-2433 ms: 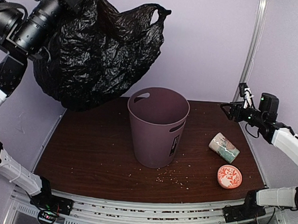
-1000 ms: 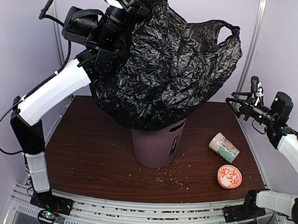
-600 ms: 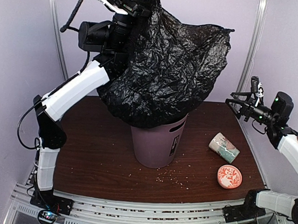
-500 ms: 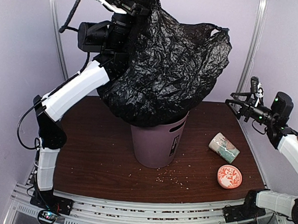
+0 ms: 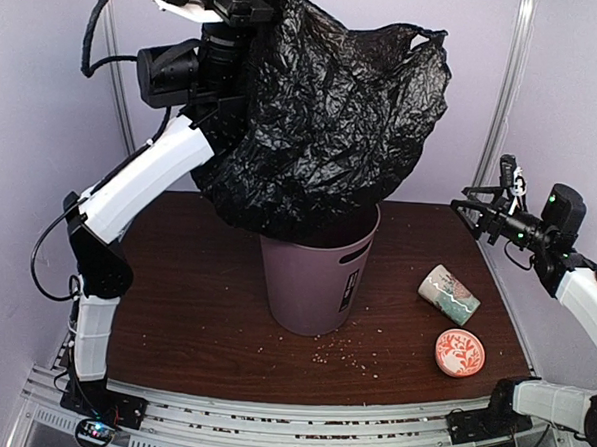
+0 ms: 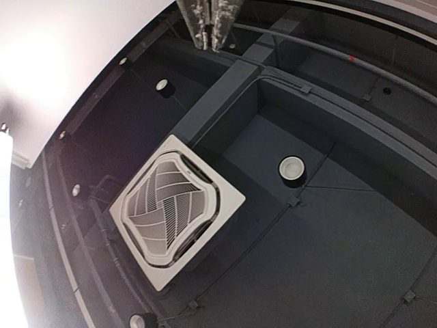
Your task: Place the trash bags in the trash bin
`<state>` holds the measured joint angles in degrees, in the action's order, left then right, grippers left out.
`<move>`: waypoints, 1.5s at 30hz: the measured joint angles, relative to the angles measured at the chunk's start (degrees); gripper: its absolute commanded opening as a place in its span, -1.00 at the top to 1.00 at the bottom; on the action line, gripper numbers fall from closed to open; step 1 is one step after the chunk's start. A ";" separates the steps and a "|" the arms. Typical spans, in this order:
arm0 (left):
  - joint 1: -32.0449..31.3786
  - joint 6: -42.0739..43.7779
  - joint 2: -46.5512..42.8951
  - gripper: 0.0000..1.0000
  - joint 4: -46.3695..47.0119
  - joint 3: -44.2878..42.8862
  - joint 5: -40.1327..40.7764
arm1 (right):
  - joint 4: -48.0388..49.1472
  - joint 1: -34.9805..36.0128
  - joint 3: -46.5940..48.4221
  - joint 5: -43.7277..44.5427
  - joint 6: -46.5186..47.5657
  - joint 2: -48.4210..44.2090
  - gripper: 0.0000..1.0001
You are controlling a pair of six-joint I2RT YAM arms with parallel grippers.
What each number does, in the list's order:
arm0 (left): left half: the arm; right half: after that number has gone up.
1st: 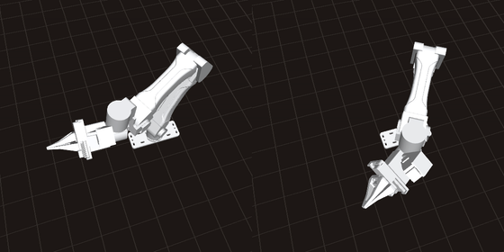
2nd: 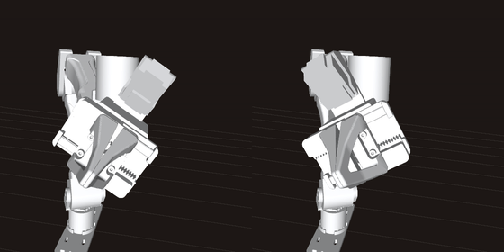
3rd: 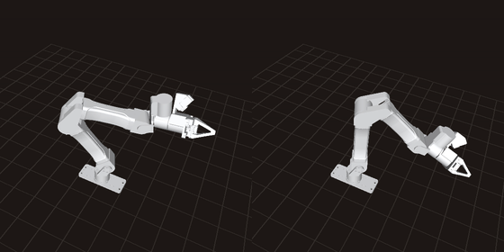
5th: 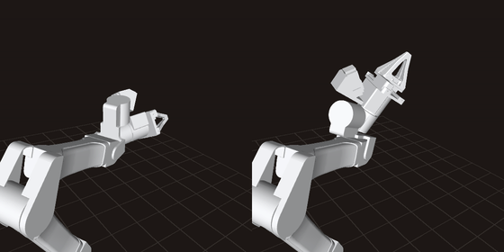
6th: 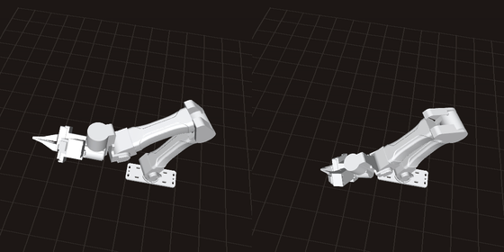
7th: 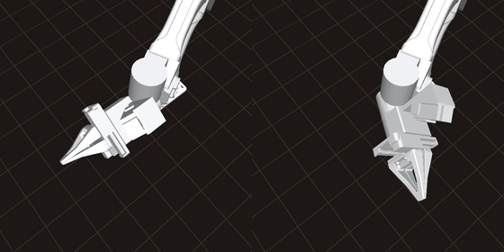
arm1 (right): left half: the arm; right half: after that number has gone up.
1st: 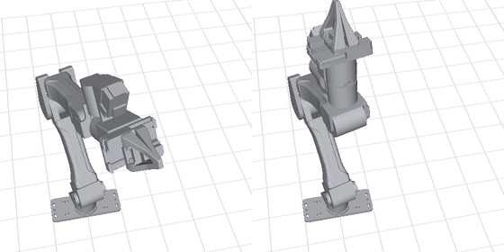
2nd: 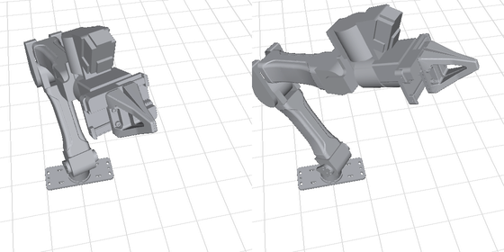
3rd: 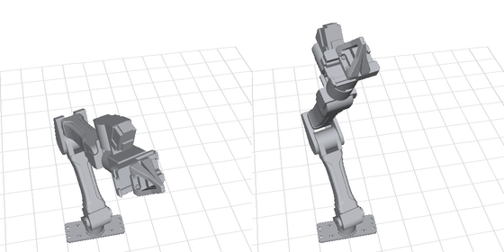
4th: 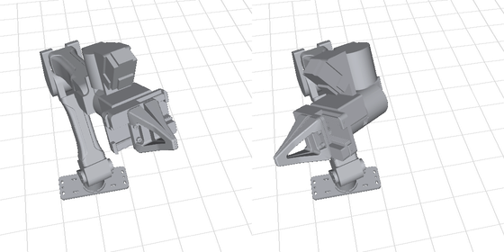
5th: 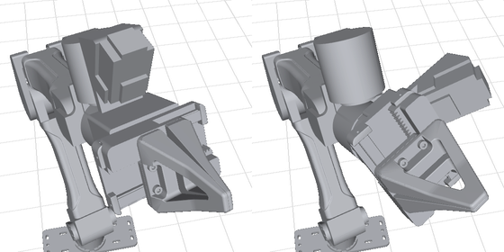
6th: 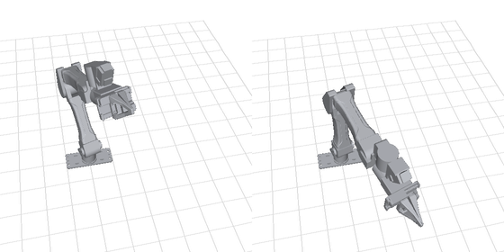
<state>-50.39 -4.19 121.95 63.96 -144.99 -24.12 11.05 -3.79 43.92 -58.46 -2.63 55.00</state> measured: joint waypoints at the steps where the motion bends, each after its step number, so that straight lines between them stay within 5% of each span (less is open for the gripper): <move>1: -0.46 -0.74 0.11 1.00 0.31 0.00 -1.38 | -0.13 0.00 0.00 0.17 0.15 0.00 -0.49; 8: -4.55 -7.65 -0.79 1.00 4.72 8.28 -12.48 | -0.90 0.00 0.00 0.44 1.14 0.00 -0.49; 16: -3.48 -9.18 -0.31 1.00 8.17 17.59 -12.35 | -2.51 -0.11 0.55 -1.77 0.26 -2.32 -0.50; 22: -0.85 -7.43 -5.68 1.00 11.06 29.66 -2.91 | -30.60 -0.13 15.32 -9.64 15.13 -3.76 -0.59; 25: 0.20 -7.13 -6.73 1.00 12.85 30.56 3.98 | -46.56 -0.13 21.00 -11.58 27.19 -4.26 -0.78; 29: 0.92 -8.22 -6.99 1.00 15.45 30.47 12.85 | -58.75 1.11 23.23 -12.87 36.00 -5.51 -0.81; 35: 1.18 -9.88 -7.21 1.00 16.06 31.80 20.57 | -54.69 7.13 27.39 -14.19 27.87 -2.86 -0.80; 40: 1.18 -11.67 -7.32 1.00 16.57 34.38 23.63 | -46.03 16.00 40.68 -14.10 19.12 6.25 -0.79; 45: 1.18 -12.83 -8.02 1.00 16.52 35.17 25.42 | -37.59 23.37 47.93 -12.52 9.79 10.99 -0.50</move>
<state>-49.21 -17.02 113.93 80.49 -109.82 1.30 -26.55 19.57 91.85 -70.98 7.16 66.00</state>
